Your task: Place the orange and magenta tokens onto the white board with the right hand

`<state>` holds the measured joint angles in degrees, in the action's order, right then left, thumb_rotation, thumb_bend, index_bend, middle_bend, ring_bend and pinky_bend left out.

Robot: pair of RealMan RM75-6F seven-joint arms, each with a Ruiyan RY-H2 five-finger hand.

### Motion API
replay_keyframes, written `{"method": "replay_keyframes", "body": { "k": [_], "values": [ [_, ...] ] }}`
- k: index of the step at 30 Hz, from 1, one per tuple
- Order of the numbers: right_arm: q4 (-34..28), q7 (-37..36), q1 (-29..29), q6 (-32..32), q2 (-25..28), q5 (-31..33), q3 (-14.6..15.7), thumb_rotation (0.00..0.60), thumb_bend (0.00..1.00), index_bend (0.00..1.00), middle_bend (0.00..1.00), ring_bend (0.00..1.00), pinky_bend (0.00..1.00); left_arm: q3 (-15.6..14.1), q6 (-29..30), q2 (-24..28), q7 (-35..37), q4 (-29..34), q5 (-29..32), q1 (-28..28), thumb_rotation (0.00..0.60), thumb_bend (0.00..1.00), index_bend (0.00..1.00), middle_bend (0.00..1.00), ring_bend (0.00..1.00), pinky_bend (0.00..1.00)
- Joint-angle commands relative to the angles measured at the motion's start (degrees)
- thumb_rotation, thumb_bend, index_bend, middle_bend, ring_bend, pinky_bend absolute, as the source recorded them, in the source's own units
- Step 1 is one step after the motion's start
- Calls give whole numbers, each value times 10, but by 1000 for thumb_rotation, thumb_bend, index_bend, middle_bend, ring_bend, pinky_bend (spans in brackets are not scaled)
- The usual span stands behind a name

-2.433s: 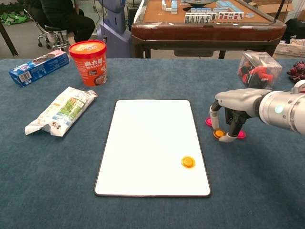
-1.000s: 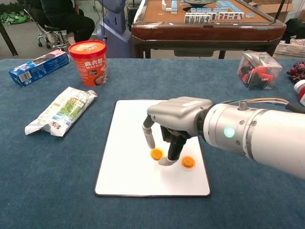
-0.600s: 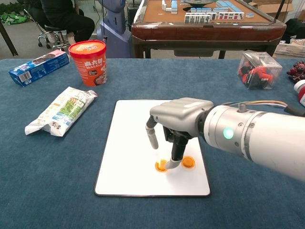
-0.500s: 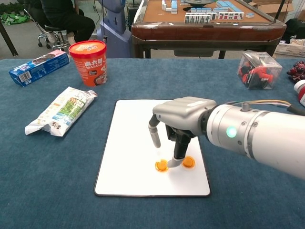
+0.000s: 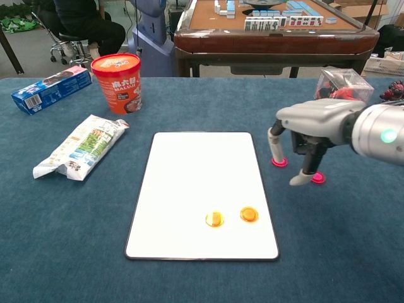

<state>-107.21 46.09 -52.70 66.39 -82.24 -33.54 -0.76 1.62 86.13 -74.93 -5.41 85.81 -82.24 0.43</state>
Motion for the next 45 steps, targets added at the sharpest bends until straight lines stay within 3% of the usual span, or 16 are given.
{"method": "replay_keyframes", "body": {
  "k": [1,6,15,45],
  "values": [
    [14,-8,13,-5,20,17,9,600,116,475,1000,1000,1000,0,0,0,-2,3,-1,-1,600,236,201,299,305,643],
    [47,-19,24,-23,29,56,8,600,63,451,1000,1000,1000,1,-3,-1,-8,7,-2,-4,600,236,201,299,305,643],
    [93,-28,32,-50,17,81,5,600,52,435,1000,1000,1000,-1,-3,1,-10,8,0,-3,600,236,201,299,305,643],
    [129,-14,19,-73,-23,102,-19,600,123,436,1000,1000,1000,-7,-1,-4,-1,1,3,4,600,236,201,299,305,643]
  ]
}}
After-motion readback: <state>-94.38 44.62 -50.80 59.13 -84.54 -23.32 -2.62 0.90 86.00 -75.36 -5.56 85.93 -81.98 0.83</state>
